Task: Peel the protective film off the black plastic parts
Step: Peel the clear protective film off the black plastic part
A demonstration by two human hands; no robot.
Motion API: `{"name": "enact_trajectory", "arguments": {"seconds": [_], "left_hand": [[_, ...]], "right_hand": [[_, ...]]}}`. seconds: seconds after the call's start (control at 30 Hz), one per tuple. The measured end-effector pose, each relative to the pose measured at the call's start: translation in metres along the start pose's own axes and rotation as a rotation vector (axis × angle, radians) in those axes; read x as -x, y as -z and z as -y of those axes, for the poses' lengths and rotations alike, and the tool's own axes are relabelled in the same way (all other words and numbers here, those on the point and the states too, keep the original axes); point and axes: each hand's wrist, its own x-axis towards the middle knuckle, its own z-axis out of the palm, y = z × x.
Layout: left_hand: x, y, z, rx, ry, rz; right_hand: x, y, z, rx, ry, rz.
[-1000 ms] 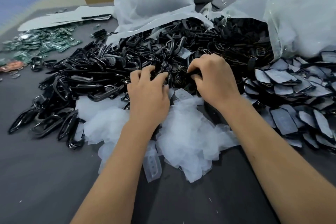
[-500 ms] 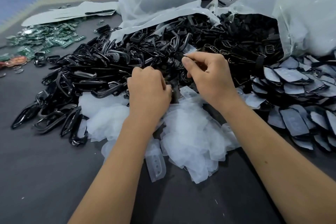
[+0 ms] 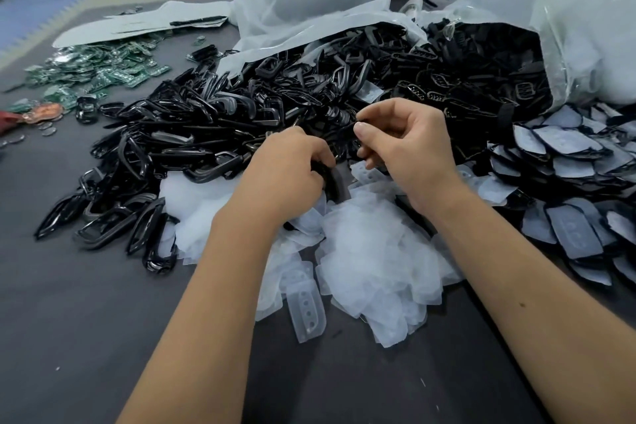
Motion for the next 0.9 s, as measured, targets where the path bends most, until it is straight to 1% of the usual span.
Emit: {"name": "enact_trajectory", "arguments": {"seconds": [0.1,0.2,0.3,0.37,0.4,0.53,0.6,0.7,0.9], "left_hand": [[0.0,0.001,0.005,0.063,0.029,-0.059],[-0.001,0.005,0.012,0.223,0.075,-0.114],[0.001,0.006,0.014,0.369,0.127,-0.273],[0.003,0.005,0.014,0.539,0.186,-0.381],[0.004,0.004,0.012,0.649,0.219,-0.406],[0.004,-0.001,0.001,1.025,0.269,-0.401],[0.003,-0.006,-0.006,1.148,0.294,-0.395],[0.003,-0.014,-0.012,1.177,0.318,-0.391],[0.002,-0.016,-0.013,1.145,0.284,-0.379]], "right_hand": [[0.001,0.001,0.001,-0.039,-0.023,-0.017],[0.002,0.001,0.002,-0.063,-0.026,-0.029],[0.002,0.003,0.003,-0.079,-0.027,-0.031],[0.002,0.003,0.003,-0.103,-0.043,-0.022],[0.002,0.002,0.003,-0.117,-0.052,-0.021],[0.003,0.002,0.005,-0.16,-0.063,-0.049],[0.003,0.001,0.006,-0.177,-0.057,-0.061],[0.003,0.0,0.008,-0.186,-0.052,-0.068],[0.005,-0.001,0.008,-0.181,-0.045,-0.06]]}}
